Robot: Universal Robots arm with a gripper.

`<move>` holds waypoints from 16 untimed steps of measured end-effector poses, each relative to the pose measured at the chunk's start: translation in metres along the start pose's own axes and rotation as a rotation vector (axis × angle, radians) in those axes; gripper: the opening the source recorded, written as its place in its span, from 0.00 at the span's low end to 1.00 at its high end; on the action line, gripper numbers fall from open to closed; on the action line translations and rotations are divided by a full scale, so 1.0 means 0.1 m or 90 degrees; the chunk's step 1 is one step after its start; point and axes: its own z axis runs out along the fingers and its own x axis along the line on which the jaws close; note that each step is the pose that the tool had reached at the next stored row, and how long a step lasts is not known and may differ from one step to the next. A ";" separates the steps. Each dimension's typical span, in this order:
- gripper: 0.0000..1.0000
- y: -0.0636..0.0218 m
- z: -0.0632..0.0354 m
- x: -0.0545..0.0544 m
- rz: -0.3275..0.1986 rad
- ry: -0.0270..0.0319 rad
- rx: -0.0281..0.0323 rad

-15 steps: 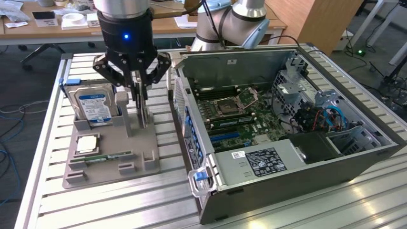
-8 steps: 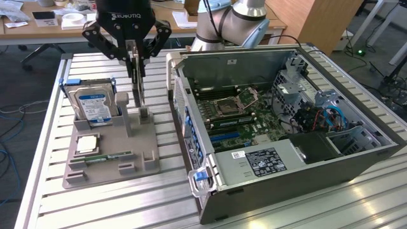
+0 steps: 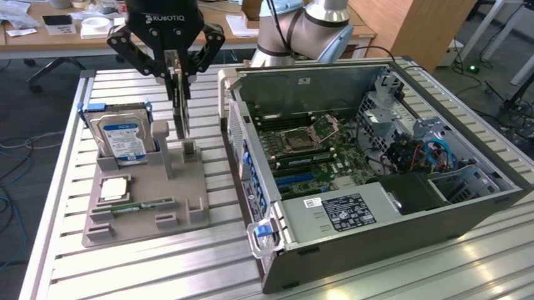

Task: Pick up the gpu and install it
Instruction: 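Pick up the gpu and move the gpu toward the slot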

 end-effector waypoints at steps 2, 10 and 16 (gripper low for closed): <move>0.26 0.000 -0.001 0.00 0.000 0.0001 0.0001; 0.26 0.005 0.002 -0.07 0.000 0.0000 0.0000; 0.26 0.012 0.004 -0.17 0.000 0.0001 0.0000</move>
